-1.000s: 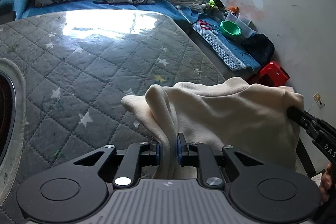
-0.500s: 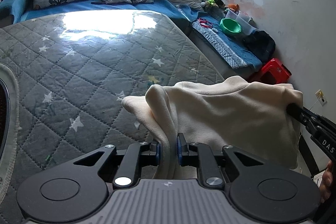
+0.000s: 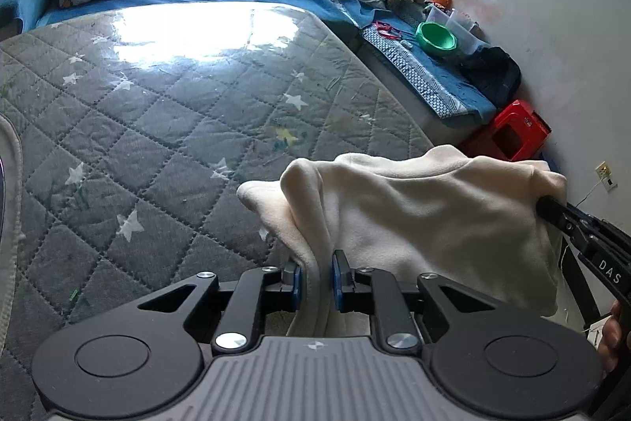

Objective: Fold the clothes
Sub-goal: 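Carry the held shirt bundle away from the hotplate with both grippers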

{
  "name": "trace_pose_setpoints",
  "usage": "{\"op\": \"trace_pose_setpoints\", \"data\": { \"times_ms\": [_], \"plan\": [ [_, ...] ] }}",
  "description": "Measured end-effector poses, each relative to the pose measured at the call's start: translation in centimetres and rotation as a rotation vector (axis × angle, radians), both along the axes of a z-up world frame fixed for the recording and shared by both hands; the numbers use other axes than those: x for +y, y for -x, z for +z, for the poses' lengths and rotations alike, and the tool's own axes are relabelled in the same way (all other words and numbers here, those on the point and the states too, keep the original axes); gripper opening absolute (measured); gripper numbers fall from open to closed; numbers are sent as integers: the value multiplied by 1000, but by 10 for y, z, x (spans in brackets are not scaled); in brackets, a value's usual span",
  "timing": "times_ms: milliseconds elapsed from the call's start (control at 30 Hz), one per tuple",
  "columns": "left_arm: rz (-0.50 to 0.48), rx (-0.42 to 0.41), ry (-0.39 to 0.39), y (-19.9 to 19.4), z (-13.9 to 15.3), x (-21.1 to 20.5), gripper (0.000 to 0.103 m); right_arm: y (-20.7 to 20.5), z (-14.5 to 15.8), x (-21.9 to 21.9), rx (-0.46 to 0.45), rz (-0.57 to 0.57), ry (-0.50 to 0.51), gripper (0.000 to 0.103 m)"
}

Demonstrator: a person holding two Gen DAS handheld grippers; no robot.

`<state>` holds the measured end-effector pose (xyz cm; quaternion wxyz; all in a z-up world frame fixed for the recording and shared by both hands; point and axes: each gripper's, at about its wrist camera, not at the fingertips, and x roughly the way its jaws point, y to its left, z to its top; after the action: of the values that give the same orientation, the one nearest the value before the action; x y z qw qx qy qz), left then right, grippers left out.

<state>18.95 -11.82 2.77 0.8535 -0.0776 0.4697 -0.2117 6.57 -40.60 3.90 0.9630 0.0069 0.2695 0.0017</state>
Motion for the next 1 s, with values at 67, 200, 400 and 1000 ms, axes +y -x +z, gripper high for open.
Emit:
{"op": "trace_pose_setpoints", "data": {
  "times_ms": [67, 200, 400, 1000],
  "plan": [
    [-3, 1, -7, -1, -2, -2, 17, -2, -3, 1, 13, -5, 1, 10],
    [2, 7, -14, -2, -7, -2, 17, -5, -11, 0, 32, -13, 7, 10],
    [7, 21, -18, -4, -13, 1, 17, -10, -20, 0, 66, -26, 16, 10],
    [47, 2, -80, -2, -14, 12, 36, -19, -29, 8, 100, -7, 39, 13]
  ]
}}
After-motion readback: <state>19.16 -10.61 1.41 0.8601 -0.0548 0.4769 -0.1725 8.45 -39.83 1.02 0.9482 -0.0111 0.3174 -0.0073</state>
